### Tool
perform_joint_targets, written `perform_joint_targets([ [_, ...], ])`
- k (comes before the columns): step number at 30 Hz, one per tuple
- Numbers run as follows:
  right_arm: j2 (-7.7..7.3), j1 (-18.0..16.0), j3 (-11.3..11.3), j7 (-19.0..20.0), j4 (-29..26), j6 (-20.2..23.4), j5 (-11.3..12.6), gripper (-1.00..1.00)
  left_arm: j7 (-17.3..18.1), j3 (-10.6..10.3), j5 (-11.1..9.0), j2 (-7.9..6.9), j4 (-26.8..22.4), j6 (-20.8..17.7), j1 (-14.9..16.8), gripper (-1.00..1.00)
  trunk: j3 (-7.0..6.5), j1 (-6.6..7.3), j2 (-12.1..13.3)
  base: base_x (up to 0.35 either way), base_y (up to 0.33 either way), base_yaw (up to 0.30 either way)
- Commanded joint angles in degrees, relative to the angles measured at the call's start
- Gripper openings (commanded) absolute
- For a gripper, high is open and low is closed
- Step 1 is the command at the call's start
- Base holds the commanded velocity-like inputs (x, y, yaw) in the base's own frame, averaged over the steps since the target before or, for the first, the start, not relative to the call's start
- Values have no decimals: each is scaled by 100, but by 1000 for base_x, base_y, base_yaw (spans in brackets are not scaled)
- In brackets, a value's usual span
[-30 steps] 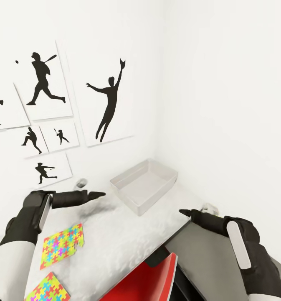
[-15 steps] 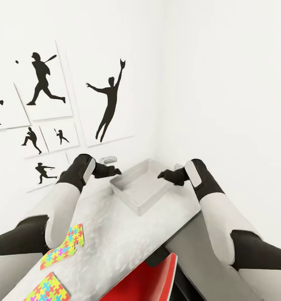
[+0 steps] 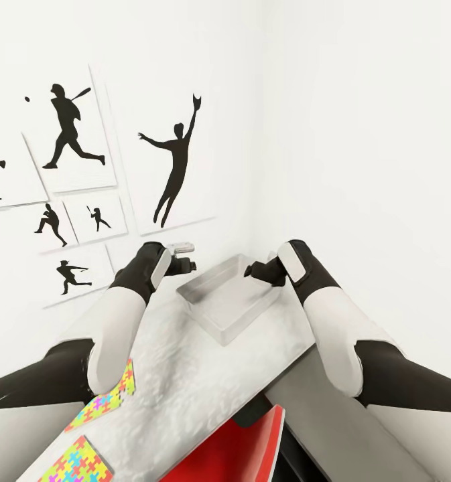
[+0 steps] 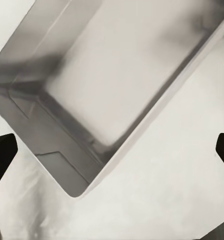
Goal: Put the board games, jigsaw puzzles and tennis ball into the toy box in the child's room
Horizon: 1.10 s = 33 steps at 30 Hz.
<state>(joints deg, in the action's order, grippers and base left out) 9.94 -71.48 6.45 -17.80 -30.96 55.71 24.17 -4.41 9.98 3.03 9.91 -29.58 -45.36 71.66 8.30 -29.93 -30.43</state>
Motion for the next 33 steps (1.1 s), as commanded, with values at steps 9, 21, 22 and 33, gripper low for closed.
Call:
perform_joint_targets([
  [9,6,1,11,-65,-6,-215,57,100,-16,32,24,9,254,390,13,100,18,-3,-10,0,0,0],
  [21,6,3,5,-66,6,-227,45,100,-8,31,29,9,444,558,7,100,115,-3,-10,0,0,0],
  [22,6,3,5,-66,5,-227,43,100,-8,30,29,9,455,569,7,100,125,-3,-10,0,0,0],
  [33,6,3,5,-73,3,-241,28,100,79,25,31,9,498,598,1,100,227,-3,-10,0,0,0],
])
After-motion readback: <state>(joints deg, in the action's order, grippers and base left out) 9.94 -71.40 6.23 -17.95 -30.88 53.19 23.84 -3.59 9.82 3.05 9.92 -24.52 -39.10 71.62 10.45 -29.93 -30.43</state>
